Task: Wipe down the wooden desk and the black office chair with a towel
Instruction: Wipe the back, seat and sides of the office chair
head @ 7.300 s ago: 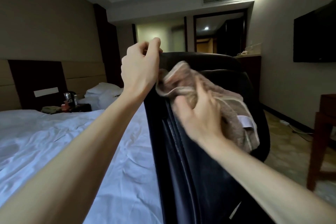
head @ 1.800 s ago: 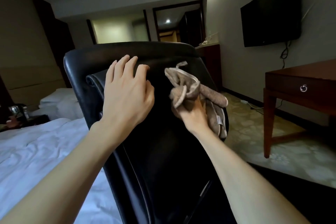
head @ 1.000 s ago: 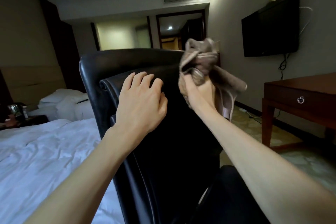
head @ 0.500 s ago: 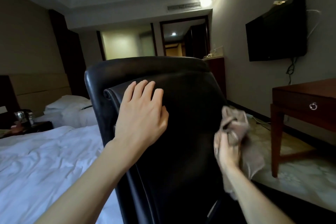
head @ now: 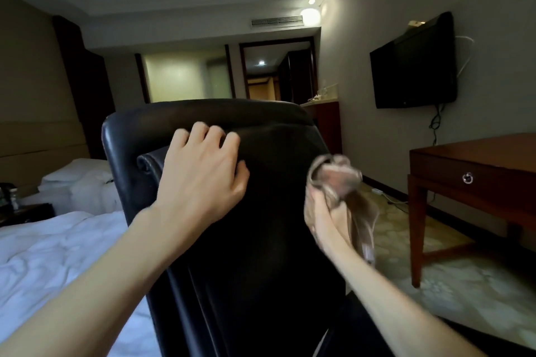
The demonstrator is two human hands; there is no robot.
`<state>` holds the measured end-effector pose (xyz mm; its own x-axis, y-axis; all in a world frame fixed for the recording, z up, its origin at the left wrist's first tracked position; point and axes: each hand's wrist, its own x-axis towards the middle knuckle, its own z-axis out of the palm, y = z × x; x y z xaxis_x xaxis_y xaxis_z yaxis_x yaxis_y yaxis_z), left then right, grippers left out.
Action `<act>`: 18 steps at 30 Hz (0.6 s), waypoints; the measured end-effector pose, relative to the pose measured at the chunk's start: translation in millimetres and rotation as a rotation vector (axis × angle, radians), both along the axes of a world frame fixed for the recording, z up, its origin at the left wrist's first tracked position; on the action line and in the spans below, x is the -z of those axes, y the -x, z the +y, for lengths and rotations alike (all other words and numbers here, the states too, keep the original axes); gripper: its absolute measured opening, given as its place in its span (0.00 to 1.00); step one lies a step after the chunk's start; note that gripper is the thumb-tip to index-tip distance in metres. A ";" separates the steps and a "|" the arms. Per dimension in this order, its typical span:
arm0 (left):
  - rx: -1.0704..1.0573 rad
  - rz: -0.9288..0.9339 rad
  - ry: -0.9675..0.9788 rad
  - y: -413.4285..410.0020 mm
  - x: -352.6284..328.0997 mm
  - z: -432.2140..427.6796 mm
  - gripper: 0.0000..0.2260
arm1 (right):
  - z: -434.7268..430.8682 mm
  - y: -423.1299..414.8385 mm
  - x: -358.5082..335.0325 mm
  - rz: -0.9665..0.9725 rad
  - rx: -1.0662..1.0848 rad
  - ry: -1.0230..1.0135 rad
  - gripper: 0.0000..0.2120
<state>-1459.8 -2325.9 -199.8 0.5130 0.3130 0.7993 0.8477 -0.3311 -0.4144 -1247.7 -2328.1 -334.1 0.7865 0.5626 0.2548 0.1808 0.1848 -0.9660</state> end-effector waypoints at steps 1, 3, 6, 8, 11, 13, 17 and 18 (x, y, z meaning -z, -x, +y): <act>-0.022 0.009 -0.003 -4.2 -10.6 5.0 0.19 | 6.5 3.7 -29.3 -0.074 -0.044 -0.032 0.25; -0.074 0.062 0.030 -16.5 -29.7 17.0 0.19 | 26.0 10.5 -88.9 -0.185 -0.099 -0.114 0.27; -0.100 0.167 0.066 -39.6 -40.4 38.5 0.19 | 60.6 7.5 -156.1 -0.383 -0.054 -0.127 0.39; -0.073 0.175 0.063 -43.4 -37.2 46.5 0.20 | 84.0 -7.9 -171.5 -0.460 -0.086 0.021 0.39; -0.038 0.183 0.069 -32.5 -26.3 58.5 0.23 | 108.4 -39.6 -148.5 -0.321 -0.118 0.181 0.41; -0.015 0.168 0.104 -26.3 -26.2 63.9 0.25 | 115.2 -54.6 -127.8 -0.282 -0.066 0.188 0.43; 0.020 0.138 0.122 -29.3 -30.5 58.7 0.31 | 100.1 -78.3 -85.4 -0.173 0.024 0.203 0.47; 0.023 0.138 0.123 -28.8 -30.6 57.3 0.31 | 93.3 -81.2 -67.9 -0.121 0.042 0.217 0.48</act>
<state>-1431.0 -2268.6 -169.2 0.6235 0.3910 0.6771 0.7771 -0.4054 -0.4814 -1166.4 -2234.8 -266.2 0.7814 0.5819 0.2255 0.3006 -0.0343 -0.9531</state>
